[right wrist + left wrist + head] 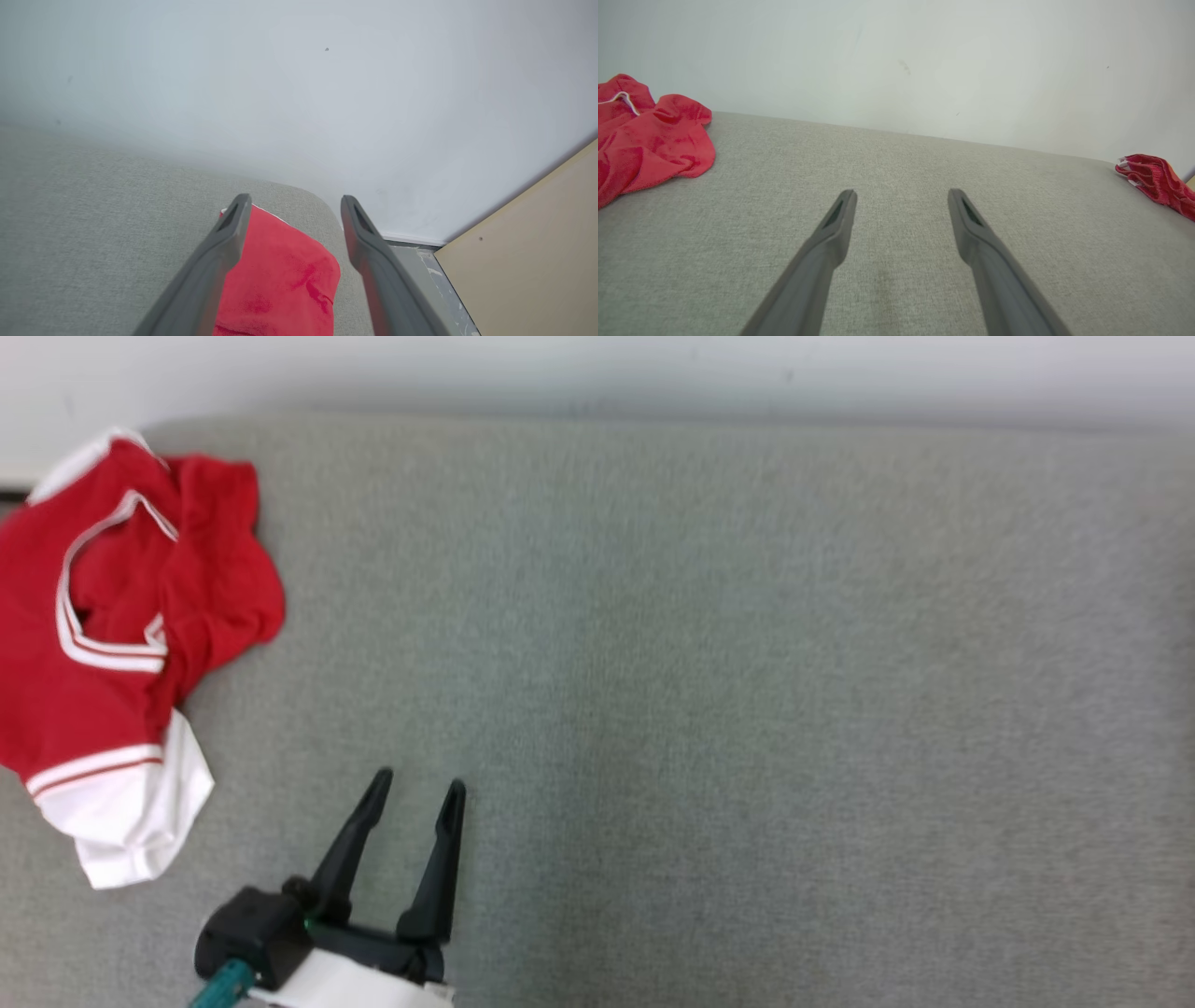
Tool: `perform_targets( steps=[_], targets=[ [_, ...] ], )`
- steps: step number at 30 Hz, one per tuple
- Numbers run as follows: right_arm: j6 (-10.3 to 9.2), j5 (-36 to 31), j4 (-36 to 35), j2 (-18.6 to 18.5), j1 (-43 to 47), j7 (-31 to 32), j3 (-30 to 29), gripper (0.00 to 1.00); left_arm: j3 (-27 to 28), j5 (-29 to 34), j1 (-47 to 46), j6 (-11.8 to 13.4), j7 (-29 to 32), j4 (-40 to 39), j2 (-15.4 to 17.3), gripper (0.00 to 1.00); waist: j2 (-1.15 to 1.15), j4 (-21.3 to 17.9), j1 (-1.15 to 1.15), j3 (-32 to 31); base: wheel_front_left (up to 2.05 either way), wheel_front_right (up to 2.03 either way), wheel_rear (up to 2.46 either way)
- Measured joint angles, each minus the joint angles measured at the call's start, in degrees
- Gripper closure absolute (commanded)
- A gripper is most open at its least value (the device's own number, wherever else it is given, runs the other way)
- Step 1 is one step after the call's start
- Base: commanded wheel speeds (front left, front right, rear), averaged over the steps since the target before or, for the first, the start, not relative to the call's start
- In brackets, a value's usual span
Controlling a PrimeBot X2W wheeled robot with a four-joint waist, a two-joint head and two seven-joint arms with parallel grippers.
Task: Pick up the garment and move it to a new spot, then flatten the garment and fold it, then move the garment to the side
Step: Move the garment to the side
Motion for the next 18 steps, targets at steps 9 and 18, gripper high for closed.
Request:
perform_targets(
  steps=[9,18],
  targets=[
    [0.0,-3.48,-6.57,10.83,12.77,-13.06,3.25,0.0,4.01,1.46,6.86,0.0,0.0,2.32,-1.56,0.0,0.0,-1.52,-0.01,-9.62,0.0,0.0,0.0],
    [0.0,-7.77,-6.36,22.59,23.95,-24.03,2.99,0.0,6.25,2.3,11.67,0.0,0.0,4.39,-2.54,0.0,0.0,-1.7,-0.01,-16.12,0.0,0.0,0.0]
  ],
)
